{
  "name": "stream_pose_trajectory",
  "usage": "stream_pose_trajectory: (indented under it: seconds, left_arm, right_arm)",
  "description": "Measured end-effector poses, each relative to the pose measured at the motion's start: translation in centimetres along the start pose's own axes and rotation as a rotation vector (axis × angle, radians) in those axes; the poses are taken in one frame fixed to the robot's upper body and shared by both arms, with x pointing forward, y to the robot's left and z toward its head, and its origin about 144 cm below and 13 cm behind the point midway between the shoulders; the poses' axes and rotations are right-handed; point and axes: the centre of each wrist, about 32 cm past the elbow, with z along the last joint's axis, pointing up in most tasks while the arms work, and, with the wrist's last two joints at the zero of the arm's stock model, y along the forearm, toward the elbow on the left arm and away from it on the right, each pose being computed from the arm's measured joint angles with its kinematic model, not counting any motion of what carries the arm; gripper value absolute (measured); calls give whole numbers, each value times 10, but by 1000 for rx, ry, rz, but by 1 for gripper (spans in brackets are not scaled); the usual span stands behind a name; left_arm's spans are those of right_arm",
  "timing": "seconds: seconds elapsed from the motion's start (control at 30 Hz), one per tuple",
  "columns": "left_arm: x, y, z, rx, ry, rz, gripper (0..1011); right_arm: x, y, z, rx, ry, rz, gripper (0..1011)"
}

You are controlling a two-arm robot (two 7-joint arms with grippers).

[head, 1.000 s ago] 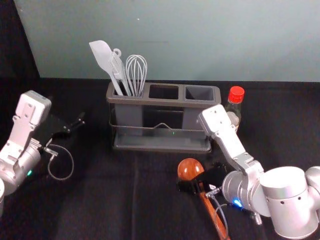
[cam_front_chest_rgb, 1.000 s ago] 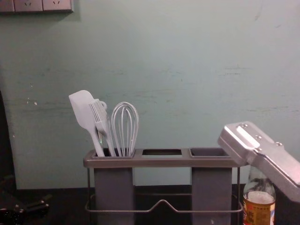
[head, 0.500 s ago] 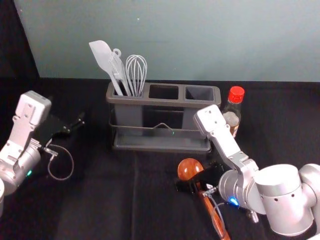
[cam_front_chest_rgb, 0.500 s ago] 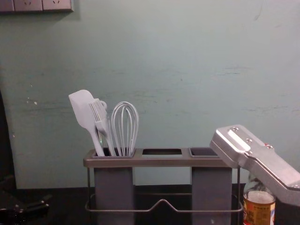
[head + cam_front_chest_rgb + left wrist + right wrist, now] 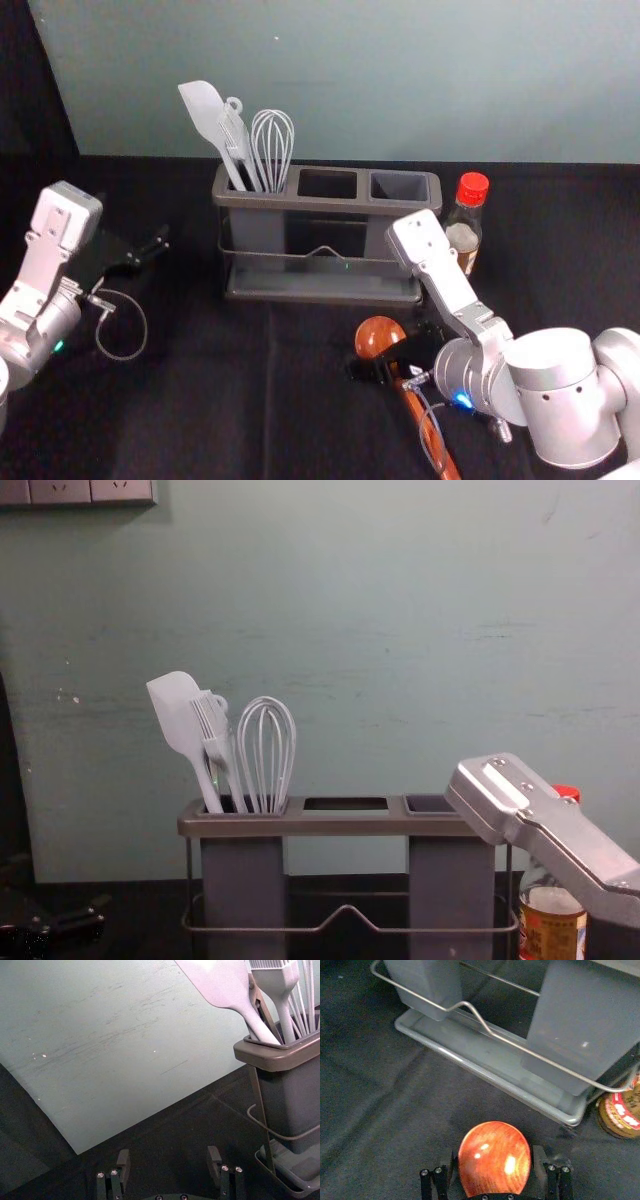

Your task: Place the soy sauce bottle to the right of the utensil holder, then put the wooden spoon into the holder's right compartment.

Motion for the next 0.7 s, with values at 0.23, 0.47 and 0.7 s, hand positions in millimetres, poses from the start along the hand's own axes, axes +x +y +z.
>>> stream_pose_trajectory:
  seconds: [0.23, 0.47, 0.7]
  left_arm:
    - [0, 0, 0, 0, 0, 0, 1005]
    - [0, 0, 0, 0, 0, 0, 1005]
    - [0, 0, 0, 0, 0, 0, 1005]
  right_arm:
    - [3, 1, -2, 10, 4, 26, 864]
    - [4, 0, -3, 8, -2, 25, 838]
    - [7, -19, -1, 49, -15, 14, 838]
